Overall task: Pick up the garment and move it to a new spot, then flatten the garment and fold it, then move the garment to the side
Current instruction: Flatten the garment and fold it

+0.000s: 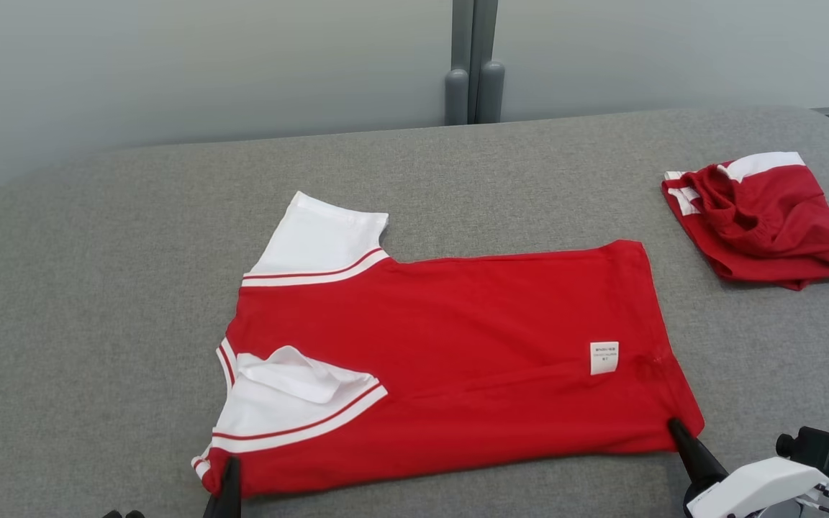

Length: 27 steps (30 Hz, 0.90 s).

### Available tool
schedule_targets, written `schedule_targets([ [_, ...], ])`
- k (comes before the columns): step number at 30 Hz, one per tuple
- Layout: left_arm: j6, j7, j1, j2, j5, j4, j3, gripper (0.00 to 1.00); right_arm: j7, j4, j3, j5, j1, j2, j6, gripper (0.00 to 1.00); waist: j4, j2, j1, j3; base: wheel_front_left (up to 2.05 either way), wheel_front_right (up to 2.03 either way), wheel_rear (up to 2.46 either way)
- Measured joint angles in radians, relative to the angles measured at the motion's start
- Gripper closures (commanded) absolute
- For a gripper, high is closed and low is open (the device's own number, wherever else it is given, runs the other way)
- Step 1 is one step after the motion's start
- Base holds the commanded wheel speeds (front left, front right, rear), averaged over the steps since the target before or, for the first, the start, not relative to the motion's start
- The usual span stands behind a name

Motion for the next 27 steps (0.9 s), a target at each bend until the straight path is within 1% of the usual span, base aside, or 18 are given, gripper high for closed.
schedule_targets([
  [4, 0.02, 0.004, 0.001, 0.012, 0.028, -0.017, -0.022, 1.0, 0.012, -0.017, 0.006, -0.001, 0.009, -0.005, -0.001, 1.0, -0.001, 0.0001, 0.0, -0.007, 0.0, 0.0, 0.0],
  [5, 0.025, 0.004, 0.001, 0.018, 0.033, -0.019, -0.026, 1.0, 0.017, -0.018, 0.01, -0.002, 0.009, -0.005, -0.002, 0.95, -0.001, 0.0, 0.0, -0.007, 0.0, 0.0, 0.0],
  [6, 0.027, 0.004, 0.001, 0.021, 0.034, -0.019, -0.027, 1.0, 0.022, -0.018, 0.015, -0.005, 0.009, -0.006, -0.003, 0.84, -0.001, 0.0, 0.0, -0.007, 0.0, 0.0, 0.0],
  [7, 0.035, 0.004, 0.001, 0.023, 0.039, -0.019, -0.028, 1.0, 0.024, -0.018, 0.016, -0.01, 0.009, -0.007, -0.007, 0.63, -0.001, 0.0, 0.0, -0.008, 0.0, 0.0, 0.0],
  [8, 0.042, 0.004, 0.001, 0.024, 0.046, -0.018, -0.03, 0.79, 0.025, -0.017, 0.018, -0.01, 0.009, -0.006, -0.012, 0.35, -0.002, 0.0, 0.0, -0.009, 0.0, 0.0, 0.0],
  [9, 0.047, 0.005, 0.001, 0.025, 0.053, -0.019, -0.032, 0.47, 0.025, -0.017, 0.019, -0.014, 0.01, -0.008, -0.021, 0.0, -0.003, 0.0, 0.0, -0.011, 0.0, 0.0, 0.0],
  [10, 0.05, 0.006, 0.001, 0.025, 0.056, -0.022, -0.034, 0.05, 0.025, -0.017, 0.021, -0.021, 0.011, -0.012, -0.021, 0.0, -0.004, 0.0, 0.0, -0.011, 0.0, 0.0, 0.0],
  [11, 0.052, 0.006, 0.002, 0.024, 0.056, -0.026, -0.034, 0.0, 0.025, -0.018, 0.021, -0.025, 0.014, -0.017, -0.029, 0.0, -0.004, 0.0, 0.0, -0.011, 0.0, 0.0, 0.0],
  [14, 0.062, 0.006, 0.005, 0.028, 0.057, -0.033, -0.029, 0.0, 0.033, -0.02, 0.014, -0.026, 0.031, -0.034, -0.042, 0.0, -0.005, 0.0, 0.0, -0.009, 0.0, 0.0, 0.0],
  [16, 0.078, 0.005, 0.016, 0.04, 0.06, -0.047, -0.017, 0.0, 0.033, -0.021, 0.007, -0.027, 0.046, -0.045, -0.053, 0.0, -0.006, 0.0, 0.0, -0.005, 0.0, 0.0, 0.0],
  [18, 0.088, 0.005, 0.023, 0.059, 0.068, -0.06, -0.004, 0.0, 0.033, -0.027, -0.001, -0.035, 0.051, -0.067, -0.063, 0.0, -0.007, 0.0, 0.0, 0.002, 0.0, 0.0, 0.0],
  [21, 0.091, 0.004, 0.022, 0.086, 0.089, -0.089, 0.005, 0.0, 0.032, -0.058, -0.016, -0.051, 0.047, -0.108, -0.064, 0.0, -0.008, 0.0, 0.0, 0.014, 0.0, 0.0, 0.0],
  [24, 0.104, 0.005, -0.008, 0.124, 0.141, -0.116, -0.006, 0.0, 0.033, -0.096, -0.016, -0.084, 0.01, -0.137, -0.064, 0.0, -0.01, 0.0, 0.0, 0.028, 0.0, 0.0, 0.0],
  [27, 0.109, 0.025, -0.095, 0.16, 0.195, -0.148, -0.033, 0.0, 0.049, -0.136, -0.008, -0.126, -0.065, -0.175, -0.065, 0.0, -0.01, 0.0, 0.0, 0.045, 0.0, 0.0, 0.0],
])
